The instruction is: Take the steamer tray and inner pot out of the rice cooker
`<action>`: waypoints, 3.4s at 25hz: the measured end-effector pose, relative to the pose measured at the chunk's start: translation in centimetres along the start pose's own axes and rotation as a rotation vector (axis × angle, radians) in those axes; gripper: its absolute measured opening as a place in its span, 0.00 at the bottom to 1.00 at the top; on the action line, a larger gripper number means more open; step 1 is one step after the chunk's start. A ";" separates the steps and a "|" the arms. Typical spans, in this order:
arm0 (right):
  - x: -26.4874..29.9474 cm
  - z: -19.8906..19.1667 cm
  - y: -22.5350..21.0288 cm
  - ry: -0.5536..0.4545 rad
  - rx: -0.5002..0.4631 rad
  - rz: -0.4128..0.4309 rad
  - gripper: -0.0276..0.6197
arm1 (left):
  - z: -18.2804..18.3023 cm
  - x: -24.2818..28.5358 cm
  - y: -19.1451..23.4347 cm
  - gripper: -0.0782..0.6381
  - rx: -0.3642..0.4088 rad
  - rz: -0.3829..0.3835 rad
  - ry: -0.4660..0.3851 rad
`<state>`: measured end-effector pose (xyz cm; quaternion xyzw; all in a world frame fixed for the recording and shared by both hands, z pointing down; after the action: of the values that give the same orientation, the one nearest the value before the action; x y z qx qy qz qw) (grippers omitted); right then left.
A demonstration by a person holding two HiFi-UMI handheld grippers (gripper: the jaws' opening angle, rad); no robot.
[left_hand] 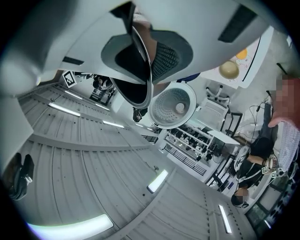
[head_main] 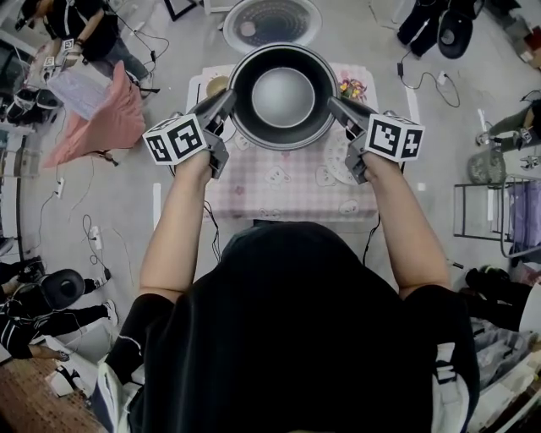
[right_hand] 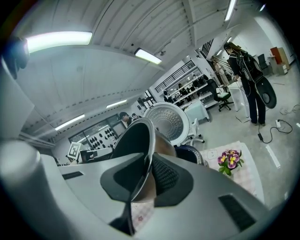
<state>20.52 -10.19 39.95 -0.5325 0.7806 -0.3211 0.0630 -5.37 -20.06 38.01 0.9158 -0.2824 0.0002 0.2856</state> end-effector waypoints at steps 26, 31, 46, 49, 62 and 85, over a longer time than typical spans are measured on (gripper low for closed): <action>8.2 -10.5 7.2 0.230 0.013 0.175 0.13 | -5.0 -14.5 7.6 0.18 -0.117 0.226 -0.051; 9.1 -12.4 7.9 0.279 0.016 0.184 0.13 | -6.1 -16.5 8.9 0.18 -0.127 0.274 -0.054; 12.6 -21.4 6.8 0.477 0.044 0.176 0.14 | -12.9 -19.7 13.9 0.18 -0.241 0.366 0.018; 13.5 -23.1 6.0 0.518 0.054 0.161 0.14 | -14.5 -19.6 15.4 0.18 -0.252 0.381 0.050; 16.4 -27.8 3.3 0.640 0.087 0.122 0.13 | -19.5 -19.1 19.8 0.18 -0.331 0.436 0.149; 18.6 -29.6 1.5 0.651 0.129 0.105 0.14 | -22.1 -17.8 23.1 0.19 -0.363 0.481 0.174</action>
<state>-1.65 -13.23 66.90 -0.3559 0.7641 -0.5196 -0.1396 -28.79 -14.97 65.68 0.7535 -0.4607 0.0955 0.4591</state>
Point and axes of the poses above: the fingertips, and each gripper's own axes: x forward along the fingers, y to its left, z out of its top, the point moved 4 cm from there along -x, backward along the fingers, and after that the axes turned 4 degrees about -y, right-handed, at the moved point
